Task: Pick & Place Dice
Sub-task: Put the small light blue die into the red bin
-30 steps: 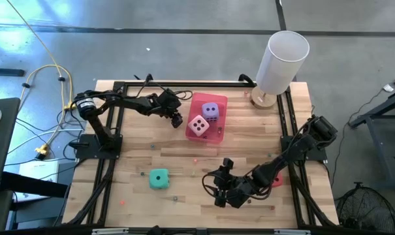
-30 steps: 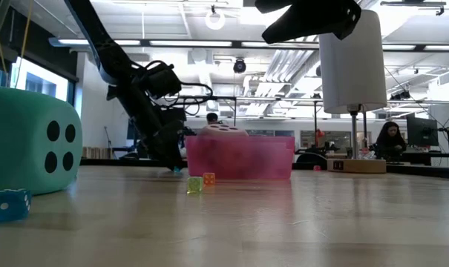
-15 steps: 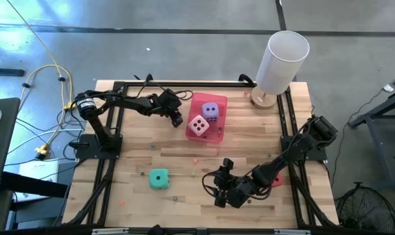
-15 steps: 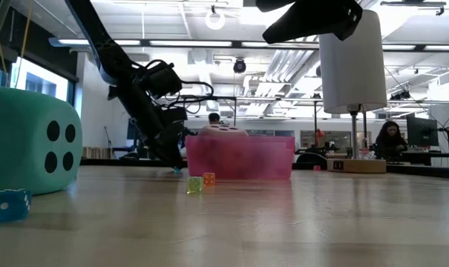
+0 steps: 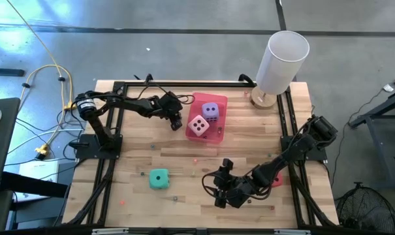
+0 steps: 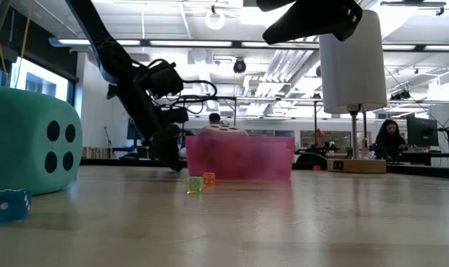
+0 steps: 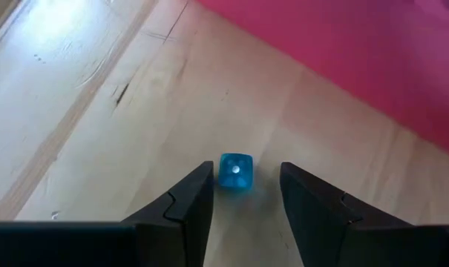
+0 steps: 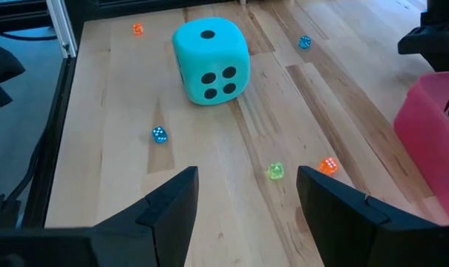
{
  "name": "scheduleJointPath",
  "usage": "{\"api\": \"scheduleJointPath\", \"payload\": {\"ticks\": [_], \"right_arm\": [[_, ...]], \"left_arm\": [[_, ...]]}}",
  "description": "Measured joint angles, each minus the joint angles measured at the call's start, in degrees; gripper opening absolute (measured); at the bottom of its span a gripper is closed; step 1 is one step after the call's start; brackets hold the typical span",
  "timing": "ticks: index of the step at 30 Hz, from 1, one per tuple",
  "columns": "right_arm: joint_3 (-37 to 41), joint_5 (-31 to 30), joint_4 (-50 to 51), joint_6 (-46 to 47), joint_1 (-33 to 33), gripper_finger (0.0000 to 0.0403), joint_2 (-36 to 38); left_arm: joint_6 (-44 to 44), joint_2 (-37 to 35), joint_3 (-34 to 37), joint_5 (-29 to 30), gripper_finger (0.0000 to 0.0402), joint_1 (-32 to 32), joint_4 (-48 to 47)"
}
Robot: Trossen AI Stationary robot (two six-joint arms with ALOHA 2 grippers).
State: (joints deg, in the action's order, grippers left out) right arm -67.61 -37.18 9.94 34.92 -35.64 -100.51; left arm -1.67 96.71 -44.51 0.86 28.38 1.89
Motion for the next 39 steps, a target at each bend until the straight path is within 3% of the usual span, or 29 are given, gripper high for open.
{"api": "scheduleJointPath", "payload": {"ticks": [7, 15, 24, 29, 33, 36, 39], "right_arm": [[0.0, 0.26, -0.36, 0.01, -0.05, 0.0222, 0.0], [0.0, 0.26, -0.72, 0.04, -0.37, 0.0222, 0.0], [0.0, 0.32, -1.7, 0.04, -0.37, 0.0222, 0.0], [0.0, 0.3, -1.85, 0.04, -0.37, 0.0222, 0.0], [0.0, 0.02, -1.87, 1.47, -0.37, 0.0222, 0.0], [0.0, -0.77, -1.99, 1.73, -0.37, 0.0222, 0.0], [0.0, -1.77, -2.01, 2.69, -0.29, 0.0222, 0.0]], "left_arm": [[-0.04, -0.02, -0.01, 0.07, 0.0129, -0.2, -0.45], [-0.47, -0.13, -0.04, 0.08, 0.0034, -0.22, -0.95], [-0.07, -1.6, 0.08, 2.4, 0.0035, -2.98, -3.07], [-2.62, -8.23, 0.13, 11.29, 0.0035, -7.07, -8.17], [-3.48, -16.15, 0.13, 14.1, 0.0035, -10.71, -12.2], [-2.81, -22.16, 0.13, 12.5, 0.0035, -13.68, -13.01], [-2.86, -26.02, 0.1, 4.72, 0.0035, -16.01, -9.61]]}}
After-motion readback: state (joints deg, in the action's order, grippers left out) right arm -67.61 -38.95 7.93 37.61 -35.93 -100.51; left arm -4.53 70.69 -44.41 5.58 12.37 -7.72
